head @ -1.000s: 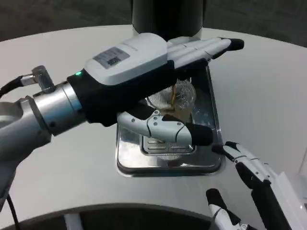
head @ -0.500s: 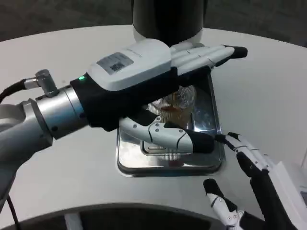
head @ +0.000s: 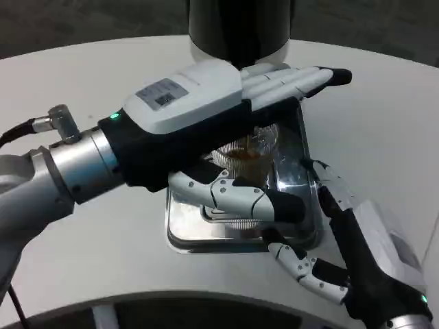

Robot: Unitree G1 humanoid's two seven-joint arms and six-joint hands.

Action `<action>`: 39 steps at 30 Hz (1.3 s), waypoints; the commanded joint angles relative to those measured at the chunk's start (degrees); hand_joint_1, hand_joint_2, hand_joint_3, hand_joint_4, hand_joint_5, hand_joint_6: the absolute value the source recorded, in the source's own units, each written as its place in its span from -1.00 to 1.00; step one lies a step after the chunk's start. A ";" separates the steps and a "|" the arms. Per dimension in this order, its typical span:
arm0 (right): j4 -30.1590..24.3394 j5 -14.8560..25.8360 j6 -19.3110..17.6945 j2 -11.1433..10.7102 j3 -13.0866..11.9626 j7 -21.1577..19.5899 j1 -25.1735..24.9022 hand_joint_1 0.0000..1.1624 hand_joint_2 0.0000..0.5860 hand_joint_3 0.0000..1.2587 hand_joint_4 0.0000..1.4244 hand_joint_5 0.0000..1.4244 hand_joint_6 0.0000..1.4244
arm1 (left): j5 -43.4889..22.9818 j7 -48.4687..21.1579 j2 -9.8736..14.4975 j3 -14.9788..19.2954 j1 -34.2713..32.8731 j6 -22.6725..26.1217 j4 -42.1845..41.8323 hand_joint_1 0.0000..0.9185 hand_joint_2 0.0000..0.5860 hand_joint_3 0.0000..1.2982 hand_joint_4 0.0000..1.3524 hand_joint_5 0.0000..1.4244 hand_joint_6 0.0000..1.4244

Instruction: Grasp the cup under the faucet to collect the drink, then remove the cup.

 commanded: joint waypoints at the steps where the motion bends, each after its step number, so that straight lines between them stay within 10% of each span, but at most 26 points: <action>1: 4.28 2.86 -0.50 -0.23 0.30 -2.25 -3.64 -0.17 -0.02 -1.00 -1.00 -1.00 -0.79 | 0.67 -1.08 0.49 -1.30 1.50 -0.68 -0.67 -1.00 -0.62 -1.00 -1.00 -0.94 -0.95; 39: 26.14 15.93 1.39 2.05 0.25 -10.45 -23.54 0.23 -0.41 -1.00 -1.00 -1.00 -1.00 | 0.32 -1.21 1.17 -0.57 1.90 0.34 -1.19 -1.00 -0.59 -1.00 -1.00 -0.94 -0.97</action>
